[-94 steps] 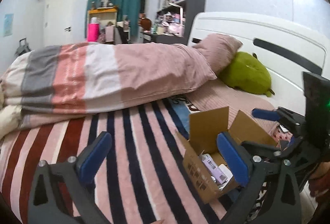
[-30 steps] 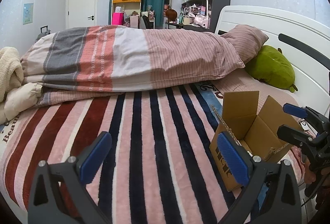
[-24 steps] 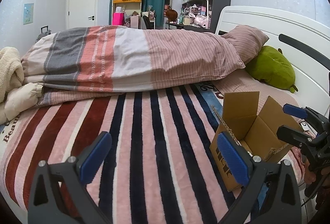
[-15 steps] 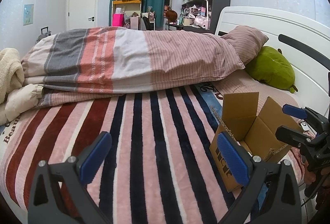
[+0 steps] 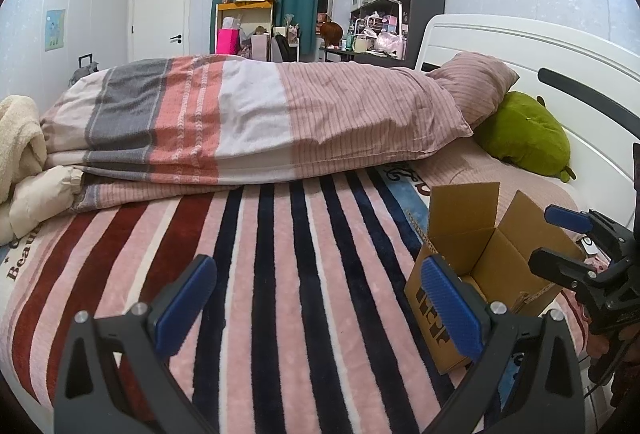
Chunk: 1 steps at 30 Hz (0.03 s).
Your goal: Organize rigid objects
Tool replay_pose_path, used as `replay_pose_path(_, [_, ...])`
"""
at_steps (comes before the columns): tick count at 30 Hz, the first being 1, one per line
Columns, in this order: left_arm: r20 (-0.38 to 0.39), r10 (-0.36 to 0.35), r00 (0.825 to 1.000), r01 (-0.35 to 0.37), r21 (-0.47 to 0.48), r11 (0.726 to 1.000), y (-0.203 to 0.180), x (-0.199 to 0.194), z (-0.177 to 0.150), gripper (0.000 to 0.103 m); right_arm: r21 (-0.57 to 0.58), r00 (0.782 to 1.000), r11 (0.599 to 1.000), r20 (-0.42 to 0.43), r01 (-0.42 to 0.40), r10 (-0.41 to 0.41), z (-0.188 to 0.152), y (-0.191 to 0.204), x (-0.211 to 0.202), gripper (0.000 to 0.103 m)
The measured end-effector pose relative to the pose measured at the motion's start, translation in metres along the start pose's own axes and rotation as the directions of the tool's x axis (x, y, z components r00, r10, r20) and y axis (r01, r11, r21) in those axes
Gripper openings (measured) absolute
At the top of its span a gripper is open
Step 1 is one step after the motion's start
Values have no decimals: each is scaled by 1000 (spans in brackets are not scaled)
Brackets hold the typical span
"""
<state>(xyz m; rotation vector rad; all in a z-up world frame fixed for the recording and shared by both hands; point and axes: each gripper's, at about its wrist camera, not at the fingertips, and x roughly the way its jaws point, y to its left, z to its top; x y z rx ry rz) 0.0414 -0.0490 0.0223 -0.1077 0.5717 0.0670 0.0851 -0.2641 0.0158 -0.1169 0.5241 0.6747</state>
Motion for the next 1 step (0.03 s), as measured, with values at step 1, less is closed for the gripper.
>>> replay_pose_path(1, [0,0,1000,0,0,1000,1,0,0,102,0,1000,1000,0,-1,1,-1,-1,0,103])
